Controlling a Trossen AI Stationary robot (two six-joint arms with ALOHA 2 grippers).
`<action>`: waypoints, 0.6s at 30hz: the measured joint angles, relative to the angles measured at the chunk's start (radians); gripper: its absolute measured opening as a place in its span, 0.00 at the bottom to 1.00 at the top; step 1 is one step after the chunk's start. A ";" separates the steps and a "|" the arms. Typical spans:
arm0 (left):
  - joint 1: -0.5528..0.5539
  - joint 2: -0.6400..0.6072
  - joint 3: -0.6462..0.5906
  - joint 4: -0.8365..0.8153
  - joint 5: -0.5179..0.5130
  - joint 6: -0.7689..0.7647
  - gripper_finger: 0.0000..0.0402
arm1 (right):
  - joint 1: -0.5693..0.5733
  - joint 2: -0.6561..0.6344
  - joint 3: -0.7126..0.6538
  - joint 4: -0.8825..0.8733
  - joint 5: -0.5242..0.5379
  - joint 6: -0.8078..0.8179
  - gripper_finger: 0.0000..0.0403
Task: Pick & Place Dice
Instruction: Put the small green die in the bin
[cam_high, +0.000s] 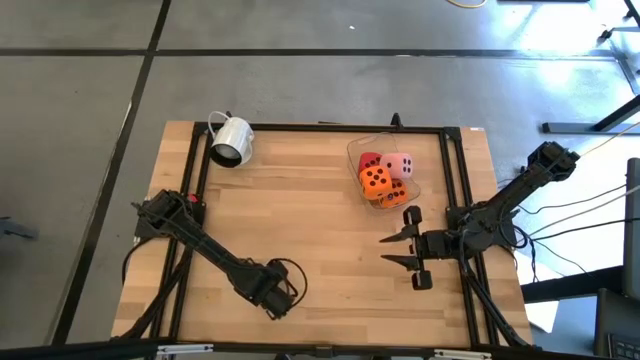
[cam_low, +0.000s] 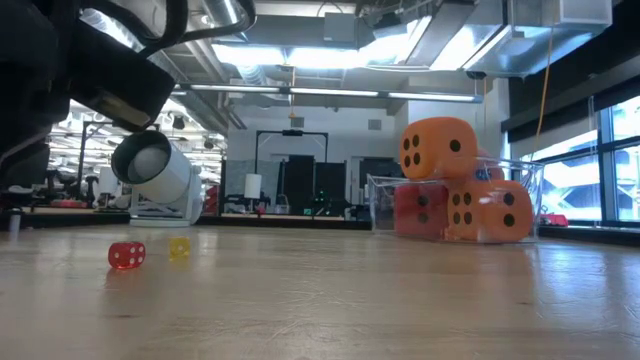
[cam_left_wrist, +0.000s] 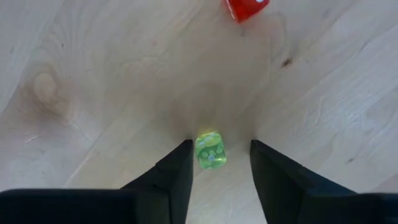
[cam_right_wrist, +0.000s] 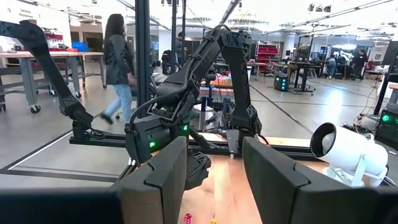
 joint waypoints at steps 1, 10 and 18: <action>0.000 0.000 0.000 -0.001 0.003 0.001 0.36 | 0.000 0.000 0.000 0.000 0.000 0.000 0.40; -0.001 0.000 0.000 -0.002 -0.007 0.001 0.26 | 0.000 0.000 0.000 0.000 0.000 0.000 0.40; -0.003 0.000 0.000 0.001 -0.060 0.002 0.18 | 0.000 0.000 0.000 -0.001 -0.001 0.024 0.40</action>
